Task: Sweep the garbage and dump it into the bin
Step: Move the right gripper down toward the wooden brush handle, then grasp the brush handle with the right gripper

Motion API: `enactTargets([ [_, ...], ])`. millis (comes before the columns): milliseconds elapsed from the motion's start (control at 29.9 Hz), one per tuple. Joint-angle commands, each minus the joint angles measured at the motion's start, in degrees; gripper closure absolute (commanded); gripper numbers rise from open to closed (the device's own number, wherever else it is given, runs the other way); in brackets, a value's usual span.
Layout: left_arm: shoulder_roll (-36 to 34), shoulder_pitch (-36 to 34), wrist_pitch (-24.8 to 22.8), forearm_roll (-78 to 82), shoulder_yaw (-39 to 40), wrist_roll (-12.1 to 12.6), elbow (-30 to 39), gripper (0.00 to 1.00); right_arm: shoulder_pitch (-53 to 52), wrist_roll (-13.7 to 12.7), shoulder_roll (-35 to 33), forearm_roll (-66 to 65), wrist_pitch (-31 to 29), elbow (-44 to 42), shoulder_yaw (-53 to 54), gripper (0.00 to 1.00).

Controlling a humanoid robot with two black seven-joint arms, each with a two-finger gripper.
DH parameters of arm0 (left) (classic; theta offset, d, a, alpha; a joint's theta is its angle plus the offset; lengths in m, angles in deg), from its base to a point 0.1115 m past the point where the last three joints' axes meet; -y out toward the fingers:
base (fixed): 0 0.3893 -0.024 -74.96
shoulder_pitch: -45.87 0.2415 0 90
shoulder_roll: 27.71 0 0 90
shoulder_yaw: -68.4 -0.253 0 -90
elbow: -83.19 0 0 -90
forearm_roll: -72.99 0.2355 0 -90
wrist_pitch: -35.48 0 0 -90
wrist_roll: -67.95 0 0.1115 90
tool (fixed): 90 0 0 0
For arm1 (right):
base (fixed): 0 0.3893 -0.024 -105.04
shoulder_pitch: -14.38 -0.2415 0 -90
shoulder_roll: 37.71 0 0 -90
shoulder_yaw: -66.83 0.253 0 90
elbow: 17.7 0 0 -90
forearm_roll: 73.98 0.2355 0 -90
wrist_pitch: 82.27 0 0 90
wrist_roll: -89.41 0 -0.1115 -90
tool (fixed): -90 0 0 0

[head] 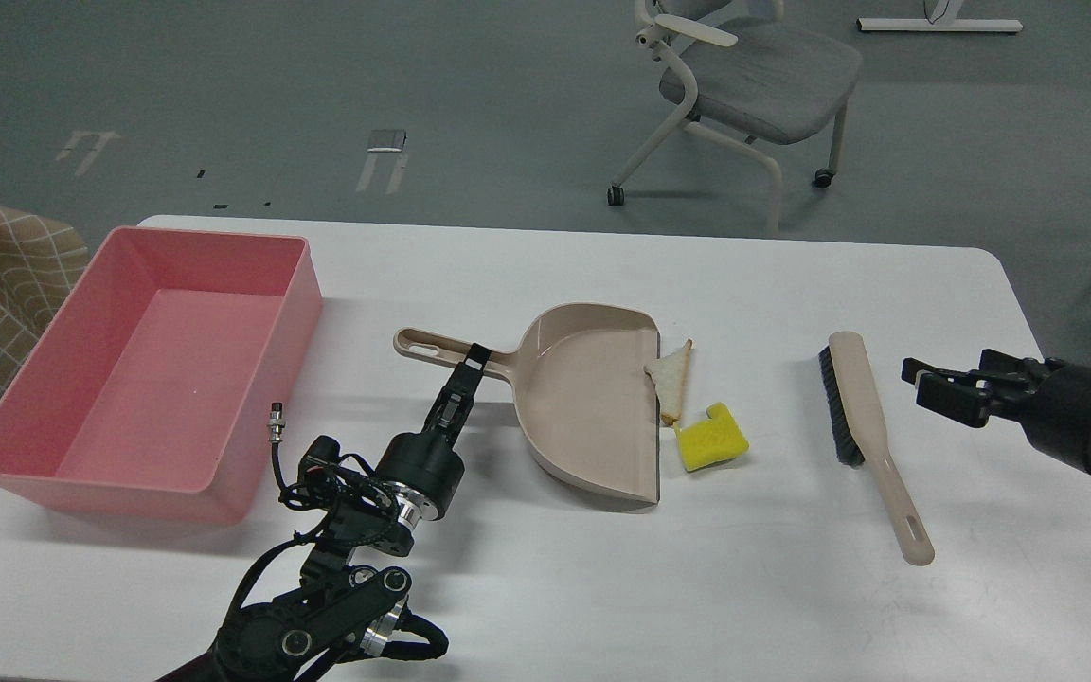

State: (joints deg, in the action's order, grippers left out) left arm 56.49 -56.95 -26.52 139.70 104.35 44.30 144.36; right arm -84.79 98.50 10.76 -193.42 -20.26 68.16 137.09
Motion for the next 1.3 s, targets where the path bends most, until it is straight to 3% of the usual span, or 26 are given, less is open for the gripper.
enactTargets([
  [0,-0.1,0.1,0.0,0.1,0.0,0.0,-0.2,0.82,0.2,0.0,0.4,-0.3,0.0,-0.1,-1.0,0.02],
  [1270,-0.3,-0.3,0.0,0.3,-0.4,0.0,-1.8,0.82,6.5,-0.4,7.2,-5.6,0.0,0.3,-1.4,0.03],
])
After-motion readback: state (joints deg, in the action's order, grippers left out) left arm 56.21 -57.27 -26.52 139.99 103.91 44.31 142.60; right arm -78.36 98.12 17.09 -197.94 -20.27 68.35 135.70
